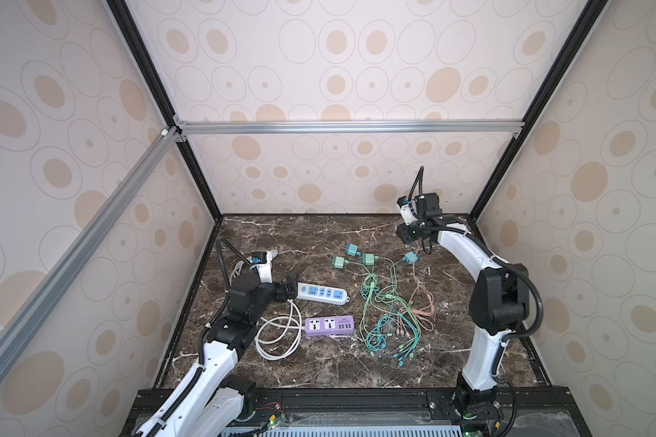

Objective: Insert the plug
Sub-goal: 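Lift the pink charger with the right gripper while the left gripper reaches toward it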

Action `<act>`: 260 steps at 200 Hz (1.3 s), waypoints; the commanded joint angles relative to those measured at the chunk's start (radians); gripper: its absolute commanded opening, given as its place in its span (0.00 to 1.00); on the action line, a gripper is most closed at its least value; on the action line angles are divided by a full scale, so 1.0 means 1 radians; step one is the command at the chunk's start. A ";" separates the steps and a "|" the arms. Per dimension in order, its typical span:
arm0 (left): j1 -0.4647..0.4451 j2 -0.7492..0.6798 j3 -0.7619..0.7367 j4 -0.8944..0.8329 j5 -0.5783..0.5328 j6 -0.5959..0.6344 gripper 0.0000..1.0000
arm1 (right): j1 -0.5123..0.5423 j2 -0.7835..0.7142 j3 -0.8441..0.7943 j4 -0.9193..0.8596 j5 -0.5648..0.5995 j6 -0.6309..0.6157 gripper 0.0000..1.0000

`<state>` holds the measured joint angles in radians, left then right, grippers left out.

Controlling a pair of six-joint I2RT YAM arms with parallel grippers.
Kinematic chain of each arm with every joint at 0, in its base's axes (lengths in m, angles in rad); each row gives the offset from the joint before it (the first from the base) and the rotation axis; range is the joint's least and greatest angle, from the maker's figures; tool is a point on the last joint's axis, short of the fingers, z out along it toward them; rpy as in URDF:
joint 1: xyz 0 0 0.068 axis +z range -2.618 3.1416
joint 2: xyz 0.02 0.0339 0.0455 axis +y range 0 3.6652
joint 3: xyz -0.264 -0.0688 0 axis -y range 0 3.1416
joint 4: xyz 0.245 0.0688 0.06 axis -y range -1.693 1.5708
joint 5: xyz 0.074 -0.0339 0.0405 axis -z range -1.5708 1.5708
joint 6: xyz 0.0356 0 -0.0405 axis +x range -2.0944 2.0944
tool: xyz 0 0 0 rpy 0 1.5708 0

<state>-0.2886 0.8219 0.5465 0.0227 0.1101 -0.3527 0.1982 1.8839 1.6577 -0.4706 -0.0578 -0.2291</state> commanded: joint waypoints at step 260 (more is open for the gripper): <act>-0.216 0.150 0.208 0.159 0.297 -0.169 0.97 | 0.260 -0.801 -0.354 0.069 -0.083 -0.151 0.29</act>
<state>-0.4641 0.9585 0.6765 0.1177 0.3798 -0.4873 0.4343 1.1236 1.4258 -0.3740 -0.0456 -0.3420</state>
